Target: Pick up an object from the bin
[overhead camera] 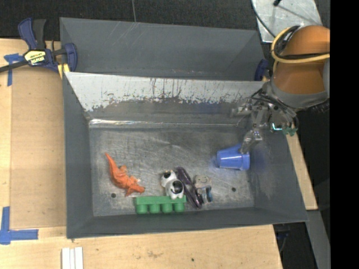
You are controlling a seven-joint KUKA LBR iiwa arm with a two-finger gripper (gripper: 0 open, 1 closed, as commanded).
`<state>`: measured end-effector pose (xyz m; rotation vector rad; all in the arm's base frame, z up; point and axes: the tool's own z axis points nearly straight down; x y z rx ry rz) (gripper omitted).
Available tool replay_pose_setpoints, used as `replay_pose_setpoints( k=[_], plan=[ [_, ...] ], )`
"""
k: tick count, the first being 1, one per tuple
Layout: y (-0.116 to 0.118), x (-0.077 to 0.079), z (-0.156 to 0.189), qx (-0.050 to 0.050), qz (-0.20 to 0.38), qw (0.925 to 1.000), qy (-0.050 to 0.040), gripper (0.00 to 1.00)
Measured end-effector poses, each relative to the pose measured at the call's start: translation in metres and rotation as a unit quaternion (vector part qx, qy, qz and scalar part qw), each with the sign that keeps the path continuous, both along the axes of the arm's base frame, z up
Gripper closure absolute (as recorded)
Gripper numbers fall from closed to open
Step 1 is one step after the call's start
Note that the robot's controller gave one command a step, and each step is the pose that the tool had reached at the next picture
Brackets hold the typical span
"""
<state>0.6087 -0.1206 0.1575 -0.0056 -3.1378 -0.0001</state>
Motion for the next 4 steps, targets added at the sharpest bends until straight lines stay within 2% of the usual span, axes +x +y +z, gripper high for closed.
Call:
replay_pose_setpoints(
  k=[1, 2, 3, 4],
  plan=[
    [0.0, 0.002, 0.005, -0.001, 0.001, 1.0, -0.004, 0.0],
    [-0.004, -0.013, -0.044, 0.007, 0.024, 0.9997, -0.0026, 0.0],
    [-0.009, -0.017, -0.055, 0.0, 0.027, 0.9996, -0.0055, 0.0],
    [-0.021, -0.024, -0.048, -0.001, 0.029, 0.9996, -0.0037, 0.0]
  ],
)
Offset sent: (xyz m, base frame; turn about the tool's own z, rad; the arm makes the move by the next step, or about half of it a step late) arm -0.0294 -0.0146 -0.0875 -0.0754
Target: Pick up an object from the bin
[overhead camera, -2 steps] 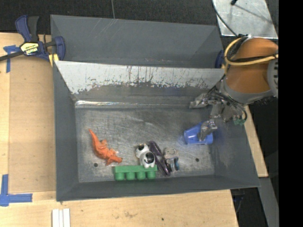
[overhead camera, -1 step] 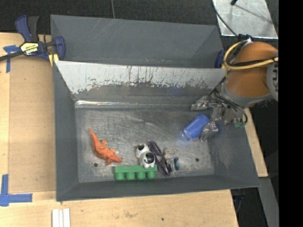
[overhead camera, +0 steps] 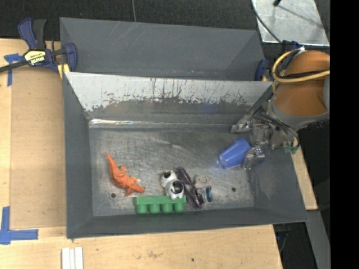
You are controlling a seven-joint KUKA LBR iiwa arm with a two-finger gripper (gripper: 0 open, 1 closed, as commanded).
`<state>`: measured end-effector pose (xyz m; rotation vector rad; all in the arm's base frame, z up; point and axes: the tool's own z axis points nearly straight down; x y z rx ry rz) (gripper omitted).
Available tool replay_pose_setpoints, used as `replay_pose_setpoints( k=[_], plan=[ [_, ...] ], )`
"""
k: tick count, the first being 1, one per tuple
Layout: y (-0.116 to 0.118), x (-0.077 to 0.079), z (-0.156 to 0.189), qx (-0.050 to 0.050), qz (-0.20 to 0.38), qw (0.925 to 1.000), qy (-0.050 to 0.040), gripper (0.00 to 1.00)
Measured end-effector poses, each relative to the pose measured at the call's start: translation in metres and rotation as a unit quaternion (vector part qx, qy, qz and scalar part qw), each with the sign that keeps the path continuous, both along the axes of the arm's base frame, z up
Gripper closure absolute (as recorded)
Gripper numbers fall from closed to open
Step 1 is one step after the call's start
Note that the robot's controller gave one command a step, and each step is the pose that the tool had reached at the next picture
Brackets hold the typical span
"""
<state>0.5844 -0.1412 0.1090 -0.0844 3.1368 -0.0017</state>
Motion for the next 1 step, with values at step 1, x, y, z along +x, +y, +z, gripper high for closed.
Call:
replay_pose_setpoints(
  k=[1],
  plan=[
    [-0.0001, 0.0046, -0.0353, 0.001, -0.038, 0.9993, -0.0015, 0.0]
  ],
)
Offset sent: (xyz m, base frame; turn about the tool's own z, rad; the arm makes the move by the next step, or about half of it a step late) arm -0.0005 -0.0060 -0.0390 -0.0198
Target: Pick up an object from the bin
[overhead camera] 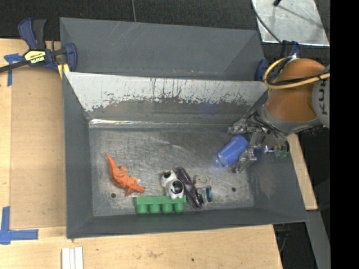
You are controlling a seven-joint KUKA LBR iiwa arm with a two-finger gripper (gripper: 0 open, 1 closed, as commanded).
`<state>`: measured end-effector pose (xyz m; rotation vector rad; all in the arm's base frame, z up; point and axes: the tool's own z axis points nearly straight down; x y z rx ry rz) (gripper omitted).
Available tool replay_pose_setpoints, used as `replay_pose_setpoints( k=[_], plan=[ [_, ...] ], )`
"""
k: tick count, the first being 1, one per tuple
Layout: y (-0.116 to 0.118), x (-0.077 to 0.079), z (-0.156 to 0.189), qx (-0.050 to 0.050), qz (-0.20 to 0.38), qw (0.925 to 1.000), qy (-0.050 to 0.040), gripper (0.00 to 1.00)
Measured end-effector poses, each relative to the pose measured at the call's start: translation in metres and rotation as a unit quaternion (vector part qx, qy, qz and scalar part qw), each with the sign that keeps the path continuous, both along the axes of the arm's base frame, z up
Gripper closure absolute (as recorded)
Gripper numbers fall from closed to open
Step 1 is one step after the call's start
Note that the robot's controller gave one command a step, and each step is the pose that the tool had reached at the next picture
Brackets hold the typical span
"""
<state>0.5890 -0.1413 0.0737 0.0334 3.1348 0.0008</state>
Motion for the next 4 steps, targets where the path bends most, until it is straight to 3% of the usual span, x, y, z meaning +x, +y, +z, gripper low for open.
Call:
replay_pose_setpoints(
  k=[1, 3, 4],
  plan=[
    [-0.003, 0.0, 0.002, 0.001, 0.048, 0.9988, -0.0044, 1.0],
    [-0.003, -0.001, 0.005, 0.001, 0.049, 0.9988, -0.0025, 1.0],
    [-0.003, -0.003, 0.021, 0.001, 0.049, 0.9988, 0.0034, 1.0]
  ],
)
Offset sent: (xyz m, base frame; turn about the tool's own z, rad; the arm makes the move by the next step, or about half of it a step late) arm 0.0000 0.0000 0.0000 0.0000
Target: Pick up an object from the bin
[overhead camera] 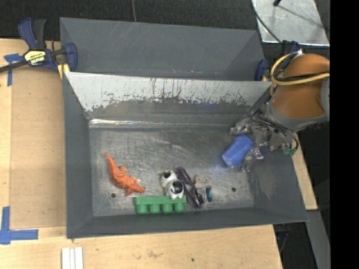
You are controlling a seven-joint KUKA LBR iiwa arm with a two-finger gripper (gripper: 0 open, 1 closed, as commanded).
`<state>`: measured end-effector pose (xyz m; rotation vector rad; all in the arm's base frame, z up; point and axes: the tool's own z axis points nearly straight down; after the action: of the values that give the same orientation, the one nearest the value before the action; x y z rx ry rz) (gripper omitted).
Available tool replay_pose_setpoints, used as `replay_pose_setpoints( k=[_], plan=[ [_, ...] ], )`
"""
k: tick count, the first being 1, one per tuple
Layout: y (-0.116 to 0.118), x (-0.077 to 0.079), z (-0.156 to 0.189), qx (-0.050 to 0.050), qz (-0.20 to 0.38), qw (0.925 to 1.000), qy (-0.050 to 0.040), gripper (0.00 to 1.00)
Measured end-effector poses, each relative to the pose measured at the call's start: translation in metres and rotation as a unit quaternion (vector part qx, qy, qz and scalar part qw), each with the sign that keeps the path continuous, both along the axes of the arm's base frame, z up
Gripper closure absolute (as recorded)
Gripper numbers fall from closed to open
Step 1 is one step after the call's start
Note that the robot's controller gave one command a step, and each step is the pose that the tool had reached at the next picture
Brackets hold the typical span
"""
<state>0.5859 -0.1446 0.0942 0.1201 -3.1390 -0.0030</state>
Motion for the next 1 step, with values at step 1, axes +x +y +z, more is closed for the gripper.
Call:
replay_pose_setpoints(
  k=[1],
  plan=[
    [-0.0006, 0.0008, 0.0182, -0.001, 0.0, 1.0, -0.001, 1.0]
  ],
)
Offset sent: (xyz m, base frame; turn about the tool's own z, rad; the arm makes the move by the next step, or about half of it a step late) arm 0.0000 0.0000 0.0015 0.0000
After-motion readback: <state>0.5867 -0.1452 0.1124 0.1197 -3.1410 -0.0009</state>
